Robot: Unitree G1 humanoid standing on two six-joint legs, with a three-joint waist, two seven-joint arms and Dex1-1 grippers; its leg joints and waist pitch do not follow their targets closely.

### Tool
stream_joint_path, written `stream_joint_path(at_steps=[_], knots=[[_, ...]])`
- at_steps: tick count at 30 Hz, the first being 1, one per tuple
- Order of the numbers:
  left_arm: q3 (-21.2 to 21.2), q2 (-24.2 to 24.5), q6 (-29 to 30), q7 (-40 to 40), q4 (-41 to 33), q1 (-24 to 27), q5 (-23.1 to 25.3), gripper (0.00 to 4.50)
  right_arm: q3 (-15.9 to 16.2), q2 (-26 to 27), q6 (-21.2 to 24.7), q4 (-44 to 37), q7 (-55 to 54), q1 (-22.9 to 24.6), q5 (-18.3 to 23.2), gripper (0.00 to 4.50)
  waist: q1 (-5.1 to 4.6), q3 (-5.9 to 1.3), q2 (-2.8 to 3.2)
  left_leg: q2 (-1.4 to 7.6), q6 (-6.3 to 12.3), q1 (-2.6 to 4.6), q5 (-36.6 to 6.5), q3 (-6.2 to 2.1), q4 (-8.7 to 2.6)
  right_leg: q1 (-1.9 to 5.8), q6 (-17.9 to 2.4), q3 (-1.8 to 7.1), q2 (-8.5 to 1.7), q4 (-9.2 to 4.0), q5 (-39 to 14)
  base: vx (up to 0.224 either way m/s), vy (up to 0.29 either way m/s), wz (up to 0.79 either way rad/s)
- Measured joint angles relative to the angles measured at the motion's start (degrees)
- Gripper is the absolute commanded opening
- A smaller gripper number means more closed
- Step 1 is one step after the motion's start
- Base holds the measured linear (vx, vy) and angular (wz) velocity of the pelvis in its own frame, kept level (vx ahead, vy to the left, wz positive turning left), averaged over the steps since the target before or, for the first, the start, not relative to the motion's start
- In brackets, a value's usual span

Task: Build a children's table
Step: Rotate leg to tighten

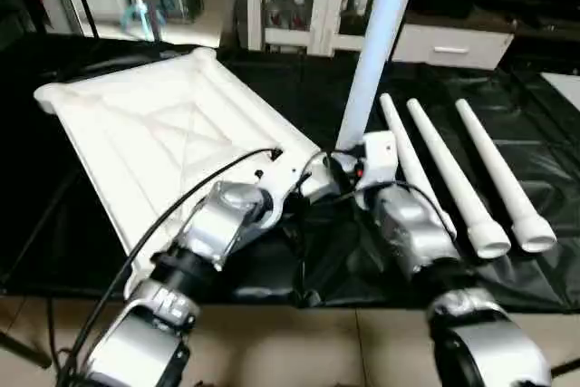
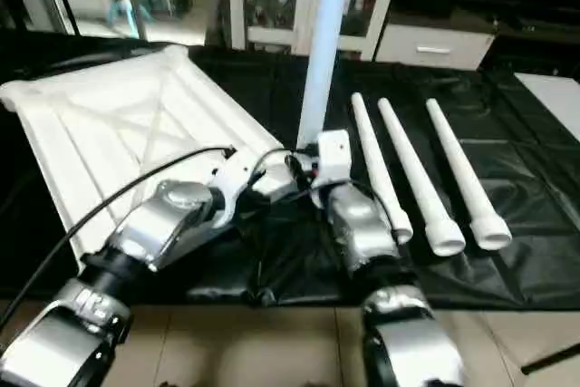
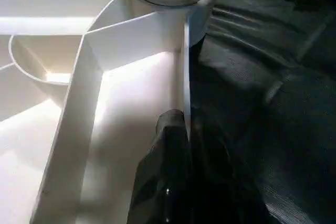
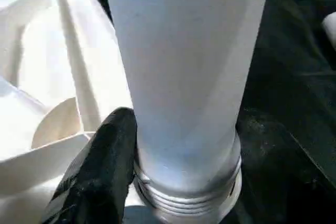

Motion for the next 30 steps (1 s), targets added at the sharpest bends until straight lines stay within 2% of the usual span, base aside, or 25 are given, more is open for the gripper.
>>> stream_joint_path(at_steps=[10,11,12,14,16,18,20,22,23,24,28,30], knots=[[-0.02,0.26,-0.07,-0.73,-0.05,-0.09,0.13,0.00,-0.73,0.31,-4.03,1.75,1.04,0.32,-0.55,2.57,0.21,0.01,0.03,0.00,0.01,-0.04,-0.01,0.06,-0.16,0.00,0.03,0.01,0.00,-0.12,-0.03,0.000,0.000,0.00],[-0.03,0.35,-0.10,-1.32,-0.10,-0.09,0.10,0.00,-1.36,0.01,-4.11,0.58,2.63,1.19,-0.04,3.12,0.37,0.01,0.04,0.00,0.01,-0.04,-0.01,0.06,-0.18,-0.01,0.03,0.01,0.00,-0.16,-0.03,0.000,0.000,0.00],[-0.09,0.37,-0.12,-1.69,-0.18,-0.09,0.05,0.00,-1.81,-0.19,-4.13,-0.46,3.74,2.11,0.48,3.26,0.53,0.01,0.04,0.00,0.01,-0.04,-0.01,0.07,-0.21,-0.01,0.03,0.01,0.00,-0.21,-0.03,0.000,0.000,0.00],[-0.11,0.68,-0.37,-1.96,-0.24,-0.09,0.05,0.00,-2.18,-0.31,-4.02,-2.74,5.96,3.56,1.88,3.33,0.48,0.02,0.05,0.00,0.02,-0.05,-0.01,0.08,-0.23,-0.02,0.02,0.01,0.00,-0.22,-0.02,0.000,0.000,0.00],[-0.16,0.97,-0.63,-2.26,-0.32,-0.09,0.06,0.00,-2.30,-0.62,-3.88,-5.32,7.92,5.37,3.14,3.62,0.49,0.05,0.08,0.01,0.01,-0.04,-0.01,0.08,-0.23,-0.05,0.01,0.00,0.00,-0.21,-0.01,0.000,0.000,0.00],[-0.65,1.45,-1.51,-3.00,-0.80,0.11,0.06,0.00,-2.27,-1.51,-3.17,-8.92,9.61,7.44,4.16,3.62,0.61,0.10,0.15,0.01,0.01,-0.10,-0.01,0.07,-0.25,-0.10,-0.01,-0.01,0.01,-0.22,0.00,0.000,0.000,0.00],[-1.19,2.46,-2.31,-4.49,-2.00,0.83,0.06,0.00,-1.49,-3.07,-1.99,-14.17,12.22,10.50,4.45,3.76,0.76,0.19,0.30,0.01,0.01,-0.18,-0.01,0.07,-0.26,-0.14,0.00,-0.01,0.01,-0.25,0.00,0.000,0.000,0.00],[-1.31,3.10,-2.53,-5.68,-2.76,1.20,0.04,0.00,-0.90,-4.28,-1.10,-16.81,13.89,11.75,4.33,4.05,0.96,0.22,0.37,0.01,0.02,-0.23,0.00,0.07,-0.27,-0.22,0.00,-0.01,0.01,-0.26,0.00,0.000,0.000,0.00],[-1.58,3.38,-2.76,-6.17,-3.03,1.29,0.04,0.00,-0.55,-4.98,-0.53,-18.53,14.78,12.47,4.34,4.05,0.99,0.22,0.38,0.01,0.02,-0.27,0.00,0.07,-0.27,-0.25,0.00,-0.01,0.01,-0.27,0.00,0.000,0.000,0.00],[-2.29,4.27,-3.24,-7.67,-4.37,2.06,0.03,0.00,0.18,-7.25,0.88,-22.94,17.59,14.48,4.46,4.12,1.36,0.22,0.43,0.01,0.02,-0.31,-0.01,0.07,-0.31,-0.25,0.01,-0.02,0.01,-0.35,-0.01,0.000,0.000,0.00],[-2.57,6.00,-4.23,-10.18,-5.23,2.67,0.02,0.00,0.59,-11.32,3.20,-28.25,22.33,16.58,5.50,4.45,1.75,0.21,0.52,0.00,0.03,-0.31,-0.02,0.10,-0.33,-0.24,0.01,-0.01,0.01,-0.43,-0.01,0.000,0.000,0.00],[-3.46,7.38,-4.94,-12.55,-7.03,3.68,-0.16,0.00,1.41,-15.44,4.94,-31.12,26.54,18.72,5.91,4.45,2.41,0.22,0.59,0.00,0.05,-0.33,-0.03,0.10,-0.42,-0.21,0.01,-0.02,0.01,-0.60,-0.01,0.000,0.000,0.00]])
